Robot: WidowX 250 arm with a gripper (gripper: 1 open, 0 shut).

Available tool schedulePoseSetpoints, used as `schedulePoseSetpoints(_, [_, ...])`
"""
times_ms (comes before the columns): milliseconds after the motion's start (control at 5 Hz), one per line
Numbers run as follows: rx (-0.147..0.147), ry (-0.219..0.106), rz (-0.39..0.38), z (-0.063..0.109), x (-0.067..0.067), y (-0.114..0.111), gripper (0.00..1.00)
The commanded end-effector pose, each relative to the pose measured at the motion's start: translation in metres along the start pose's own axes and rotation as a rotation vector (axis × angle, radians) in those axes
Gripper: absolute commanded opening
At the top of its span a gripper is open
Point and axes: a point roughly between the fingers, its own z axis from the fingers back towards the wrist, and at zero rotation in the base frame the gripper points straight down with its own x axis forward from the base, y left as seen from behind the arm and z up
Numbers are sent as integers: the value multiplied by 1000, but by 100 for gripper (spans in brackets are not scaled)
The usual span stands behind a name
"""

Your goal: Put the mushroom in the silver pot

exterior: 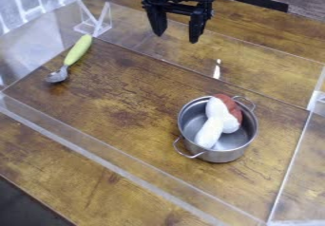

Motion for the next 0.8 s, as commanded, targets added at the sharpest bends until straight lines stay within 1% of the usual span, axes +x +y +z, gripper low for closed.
schedulePoseSetpoints(0, [0,-83,11,37,6,-6,100])
schedulePoseSetpoints(400, [-10,-98,-7,48,16,-7,100])
schedulePoseSetpoints(600, [-13,-92,-25,44,22,3,100])
